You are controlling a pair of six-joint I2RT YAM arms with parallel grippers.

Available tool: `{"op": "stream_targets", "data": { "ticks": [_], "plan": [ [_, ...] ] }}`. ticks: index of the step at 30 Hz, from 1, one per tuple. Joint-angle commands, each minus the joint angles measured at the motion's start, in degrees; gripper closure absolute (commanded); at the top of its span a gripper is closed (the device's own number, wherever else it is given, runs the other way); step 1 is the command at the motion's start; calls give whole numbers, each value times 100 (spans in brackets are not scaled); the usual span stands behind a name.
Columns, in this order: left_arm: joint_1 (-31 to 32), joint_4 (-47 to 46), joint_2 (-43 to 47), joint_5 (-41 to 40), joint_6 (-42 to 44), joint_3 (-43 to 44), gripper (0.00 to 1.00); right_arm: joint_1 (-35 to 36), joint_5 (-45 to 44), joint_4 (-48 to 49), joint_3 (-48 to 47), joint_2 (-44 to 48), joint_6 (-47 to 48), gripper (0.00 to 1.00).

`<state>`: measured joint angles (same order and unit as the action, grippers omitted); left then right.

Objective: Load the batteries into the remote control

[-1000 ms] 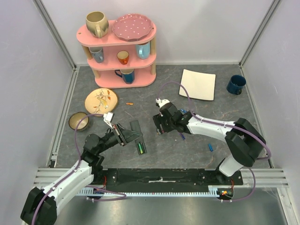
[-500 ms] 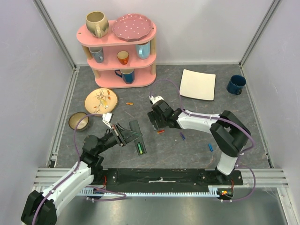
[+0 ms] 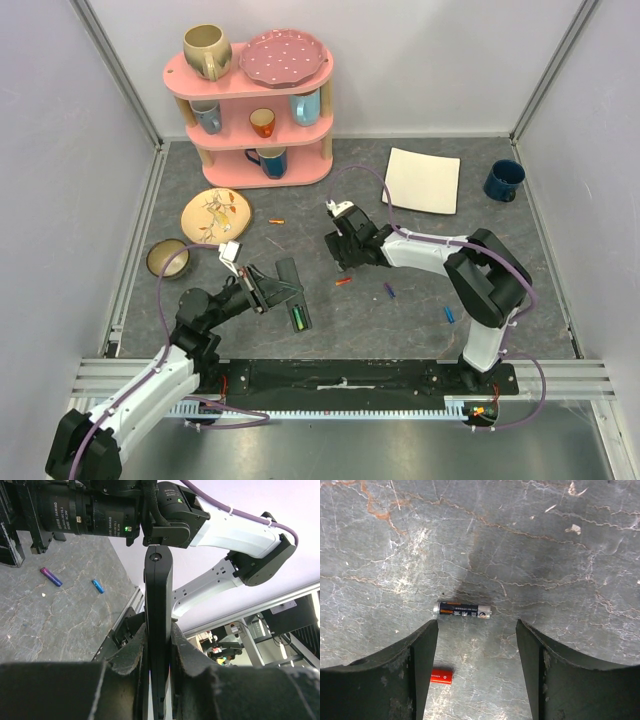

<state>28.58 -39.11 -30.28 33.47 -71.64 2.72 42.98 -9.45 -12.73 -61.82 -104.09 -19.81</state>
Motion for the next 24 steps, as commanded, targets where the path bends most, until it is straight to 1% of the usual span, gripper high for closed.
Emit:
{"op": "stream_targets", "data": {
  "ticks": [1,13,24],
  "plan": [
    [-37,-237,-127,159,211,88,98,9,224,148,-234,-111,162,28],
    [-37,-290,-171,159,211,71,98,17,233,175,-365,-322,13,27],
    [-28,-299,-109,186,220,27,98,0,321,175,-348,-410,-84,33]
  ]
}}
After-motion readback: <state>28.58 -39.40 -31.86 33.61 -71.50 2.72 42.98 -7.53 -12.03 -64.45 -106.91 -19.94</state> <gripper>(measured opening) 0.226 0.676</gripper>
